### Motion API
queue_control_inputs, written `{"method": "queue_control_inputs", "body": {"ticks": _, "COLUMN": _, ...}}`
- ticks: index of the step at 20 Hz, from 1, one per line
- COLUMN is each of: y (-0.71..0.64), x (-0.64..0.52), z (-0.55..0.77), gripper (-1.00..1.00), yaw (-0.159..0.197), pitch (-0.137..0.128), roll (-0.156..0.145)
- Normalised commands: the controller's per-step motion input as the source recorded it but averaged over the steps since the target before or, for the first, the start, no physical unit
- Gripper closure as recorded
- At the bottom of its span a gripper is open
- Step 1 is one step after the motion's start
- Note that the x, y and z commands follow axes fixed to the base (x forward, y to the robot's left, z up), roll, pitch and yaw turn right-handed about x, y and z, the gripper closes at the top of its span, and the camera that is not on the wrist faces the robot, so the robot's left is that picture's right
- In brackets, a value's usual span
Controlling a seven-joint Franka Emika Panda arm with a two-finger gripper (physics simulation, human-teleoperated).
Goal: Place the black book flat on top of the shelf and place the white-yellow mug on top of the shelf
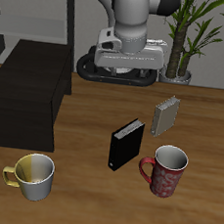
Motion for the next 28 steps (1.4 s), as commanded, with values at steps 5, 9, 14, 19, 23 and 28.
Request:
{"method": "queue_control_inputs", "body": {"ticks": 5, "y": -0.07, "x": 0.06, "z": -0.01, "gripper": -1.00, "yaw": 0.002, "pitch": -0.001, "roll": -0.023}}
{"method": "queue_control_inputs", "body": {"ticks": 9, "y": -0.13, "x": 0.08, "z": 0.02, "gripper": -1.00, "yaw": 0.014, "pitch": -0.021, "roll": -0.039}}
{"method": "queue_control_inputs", "body": {"ticks": 14, "y": -0.20, "x": 0.20, "z": -0.05, "gripper": -1.00, "yaw": -0.068, "pitch": 0.003, "roll": -0.045}}
{"method": "queue_control_inputs", "body": {"ticks": 19, "y": -0.02, "x": 0.16, "z": -0.01, "gripper": -1.00, "yaw": -0.044, "pitch": -0.104, "roll": -0.011}}
{"method": "queue_control_inputs", "body": {"ticks": 23, "y": -0.04, "x": 0.28, "z": 0.02, "gripper": -1.00, "yaw": -0.037, "pitch": -0.006, "roll": -0.025}}
{"method": "queue_control_inputs", "body": {"ticks": 28, "y": -0.01, "x": 0.40, "z": 0.08, "gripper": -1.00, "yaw": -0.020, "pitch": -0.068, "roll": -0.019}}
